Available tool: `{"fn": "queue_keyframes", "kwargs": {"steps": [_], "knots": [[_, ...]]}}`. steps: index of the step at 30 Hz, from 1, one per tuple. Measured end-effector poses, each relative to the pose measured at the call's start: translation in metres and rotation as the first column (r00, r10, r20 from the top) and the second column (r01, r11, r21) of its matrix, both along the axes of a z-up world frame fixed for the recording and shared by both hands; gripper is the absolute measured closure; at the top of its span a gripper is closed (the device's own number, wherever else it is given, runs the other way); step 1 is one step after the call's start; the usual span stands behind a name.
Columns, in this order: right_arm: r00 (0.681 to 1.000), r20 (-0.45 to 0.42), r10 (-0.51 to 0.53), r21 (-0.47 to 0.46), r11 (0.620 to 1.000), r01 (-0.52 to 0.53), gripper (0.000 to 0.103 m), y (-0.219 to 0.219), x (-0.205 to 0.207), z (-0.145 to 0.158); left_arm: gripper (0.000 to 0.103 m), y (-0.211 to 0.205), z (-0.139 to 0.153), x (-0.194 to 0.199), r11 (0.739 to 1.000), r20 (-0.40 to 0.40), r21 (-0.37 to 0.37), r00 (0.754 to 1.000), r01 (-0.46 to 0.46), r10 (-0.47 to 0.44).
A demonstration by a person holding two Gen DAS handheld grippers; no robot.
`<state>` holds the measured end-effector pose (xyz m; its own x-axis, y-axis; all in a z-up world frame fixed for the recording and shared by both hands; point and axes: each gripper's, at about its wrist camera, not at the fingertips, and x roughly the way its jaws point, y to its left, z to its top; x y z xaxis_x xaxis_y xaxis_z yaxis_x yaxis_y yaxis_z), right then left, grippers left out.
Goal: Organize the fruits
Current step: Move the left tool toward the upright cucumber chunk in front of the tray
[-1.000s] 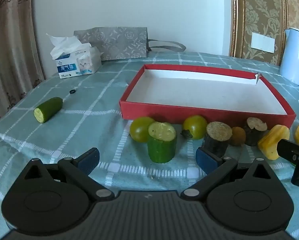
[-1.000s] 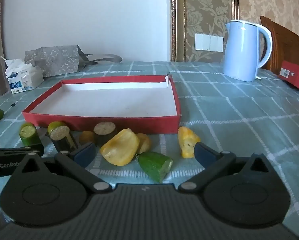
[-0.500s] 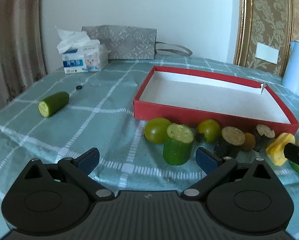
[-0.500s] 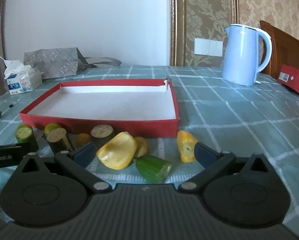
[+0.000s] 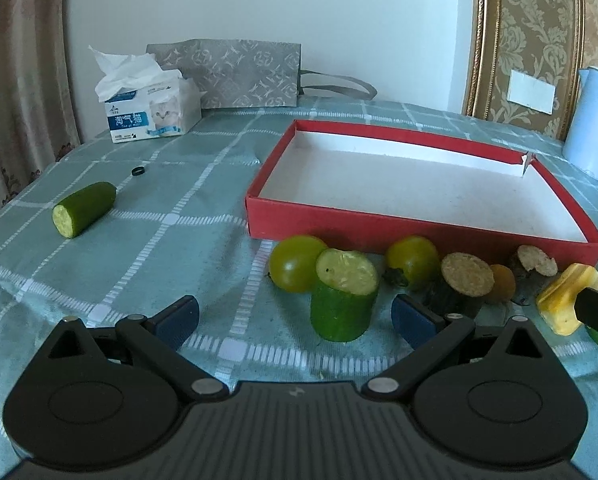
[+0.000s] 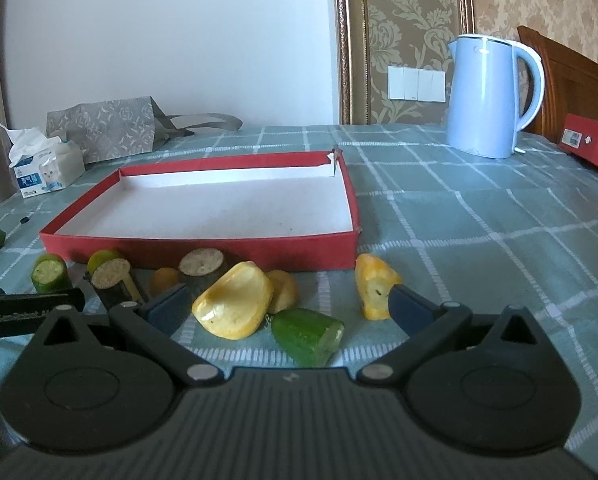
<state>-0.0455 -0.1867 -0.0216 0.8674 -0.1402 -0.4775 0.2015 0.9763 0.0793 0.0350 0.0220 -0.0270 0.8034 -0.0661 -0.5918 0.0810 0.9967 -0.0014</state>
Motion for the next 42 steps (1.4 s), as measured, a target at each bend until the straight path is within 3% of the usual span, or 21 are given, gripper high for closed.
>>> {"fn": "queue_keyframes", "kwargs": {"steps": [22, 42], "knots": [[0.999, -0.027, 0.031, 0.005, 1.000, -0.031, 0.000, 0.0036, 0.0020, -0.0044, 0.000, -0.0041, -0.0014, 0.0058, 1.000, -0.017, 0.017, 1.000, -0.013, 0.013], [0.998, -0.038, 0.044, 0.060, 0.997, -0.042, 0.000, -0.0016, 0.0018, -0.0071, 0.000, 0.0029, -0.0002, 0.0034, 0.999, -0.005, -0.035, 1.000, 0.005, -0.005]]}}
